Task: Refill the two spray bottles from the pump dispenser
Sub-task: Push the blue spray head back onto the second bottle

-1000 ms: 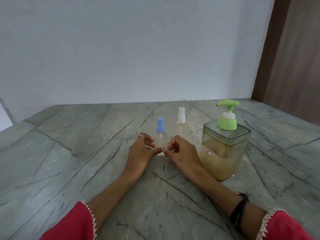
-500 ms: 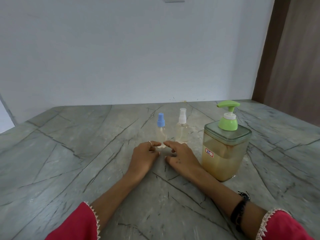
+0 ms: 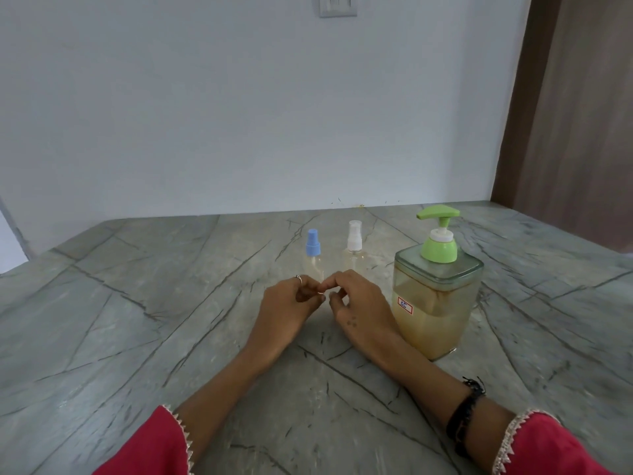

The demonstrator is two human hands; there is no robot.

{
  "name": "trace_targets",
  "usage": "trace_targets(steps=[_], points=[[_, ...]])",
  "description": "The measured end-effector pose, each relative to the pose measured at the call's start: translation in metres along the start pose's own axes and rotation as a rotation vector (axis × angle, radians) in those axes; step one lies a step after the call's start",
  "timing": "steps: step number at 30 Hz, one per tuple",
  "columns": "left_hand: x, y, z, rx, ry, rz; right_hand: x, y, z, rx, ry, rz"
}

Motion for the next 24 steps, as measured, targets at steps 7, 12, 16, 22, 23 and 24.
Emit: trace_targets(steps=[7,12,16,22,23,24], points=[[-0.001,0.004,-0.03,0.133,0.127,0.053,-0.028,0.021,0.04,-0.377,0.322,-0.145],[0.048,0.015,-0.031,0.059,0.155,0.383,-0.064,0.052,0.05,-0.432,0.61,-0.504],[0.077,0.023,-0.04,0.054,0.188,0.486,-0.078,0.071,0.035,-0.307,0.702,-0.613],[0.088,0.022,-0.057,0.038,0.29,0.459,-0.097,0.078,0.006,-0.059,0.507,-0.662],[0.089,0.022,-0.057,0.047,0.283,0.449,-0.099,0.078,0.003,-0.043,0.407,-0.648],[0.088,0.023,-0.059,0.057,0.269,0.433,-0.1,0.077,-0.001,-0.03,0.314,-0.629]])
Point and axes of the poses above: each hand's wrist, its own y-axis away from the middle knuckle, its own x-axis out of the palm, z = x × y, the point moved 6 cm from there along -y, towards the middle knuckle
